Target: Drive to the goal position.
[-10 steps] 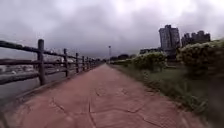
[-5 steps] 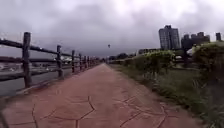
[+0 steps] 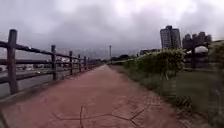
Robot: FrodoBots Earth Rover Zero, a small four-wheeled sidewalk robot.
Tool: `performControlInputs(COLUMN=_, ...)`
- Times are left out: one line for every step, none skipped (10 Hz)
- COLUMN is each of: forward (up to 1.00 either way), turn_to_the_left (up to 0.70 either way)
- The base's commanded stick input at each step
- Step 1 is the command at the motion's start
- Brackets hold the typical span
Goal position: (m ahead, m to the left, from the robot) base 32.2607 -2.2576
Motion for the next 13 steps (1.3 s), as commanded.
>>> performControlInputs(forward=1.00, turn_to_the_left=0.00)
performControlInputs(forward=1.00, turn_to_the_left=0.33)
performControlInputs(forward=1.00, turn_to_the_left=0.00)
performControlInputs(forward=1.00, turn_to_the_left=0.00)
performControlInputs(forward=1.00, turn_to_the_left=0.00)
performControlInputs(forward=1.00, turn_to_the_left=0.00)
performControlInputs(forward=1.00, turn_to_the_left=0.00)
performControlInputs(forward=1.00, turn_to_the_left=0.00)
performControlInputs(forward=1.00, turn_to_the_left=0.00)
performControlInputs(forward=1.00, turn_to_the_left=0.00)
performControlInputs(forward=1.00, turn_to_the_left=0.00)
performControlInputs(forward=1.00, turn_to_the_left=0.00)
performControlInputs(forward=1.00, turn_to_the_left=0.19)
